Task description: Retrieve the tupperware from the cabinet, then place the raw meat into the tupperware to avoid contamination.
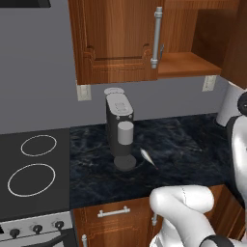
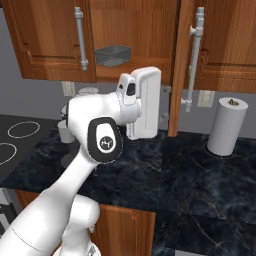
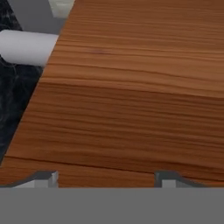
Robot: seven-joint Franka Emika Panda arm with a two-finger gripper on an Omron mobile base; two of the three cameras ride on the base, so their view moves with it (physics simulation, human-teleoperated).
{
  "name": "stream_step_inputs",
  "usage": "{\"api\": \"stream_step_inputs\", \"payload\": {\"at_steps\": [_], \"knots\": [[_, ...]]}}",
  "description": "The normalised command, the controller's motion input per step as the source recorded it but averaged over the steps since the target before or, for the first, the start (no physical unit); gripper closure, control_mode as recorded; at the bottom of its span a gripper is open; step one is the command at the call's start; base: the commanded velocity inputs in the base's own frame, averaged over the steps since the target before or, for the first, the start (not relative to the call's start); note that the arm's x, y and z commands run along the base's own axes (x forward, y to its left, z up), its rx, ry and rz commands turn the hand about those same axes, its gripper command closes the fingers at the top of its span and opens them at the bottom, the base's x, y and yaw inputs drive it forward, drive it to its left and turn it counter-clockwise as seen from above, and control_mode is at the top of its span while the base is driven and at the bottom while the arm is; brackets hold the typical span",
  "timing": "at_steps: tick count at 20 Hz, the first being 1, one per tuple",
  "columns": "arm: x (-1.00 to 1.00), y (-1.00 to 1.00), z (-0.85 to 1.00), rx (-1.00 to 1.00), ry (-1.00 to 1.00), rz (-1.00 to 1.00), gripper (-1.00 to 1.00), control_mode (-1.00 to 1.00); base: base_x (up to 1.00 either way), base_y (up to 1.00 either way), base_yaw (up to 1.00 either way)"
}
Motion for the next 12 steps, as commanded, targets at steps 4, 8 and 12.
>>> {"api": "stream_step_inputs", "payload": {"at_steps": [4,8,12], "knots": [[-0.3,0.45,-0.13,0.02,-0.11,0.08,-1.0,-1.0,0.0,0.0,0.0],[-0.35,0.52,-0.05,0.09,-0.1,0.09,-1.0,-1.0,0.0,0.0,0.0],[-0.34,0.5,0.0,0.13,-0.06,0.09,-1.0,-1.0,0.0,0.0,0.0]]}}
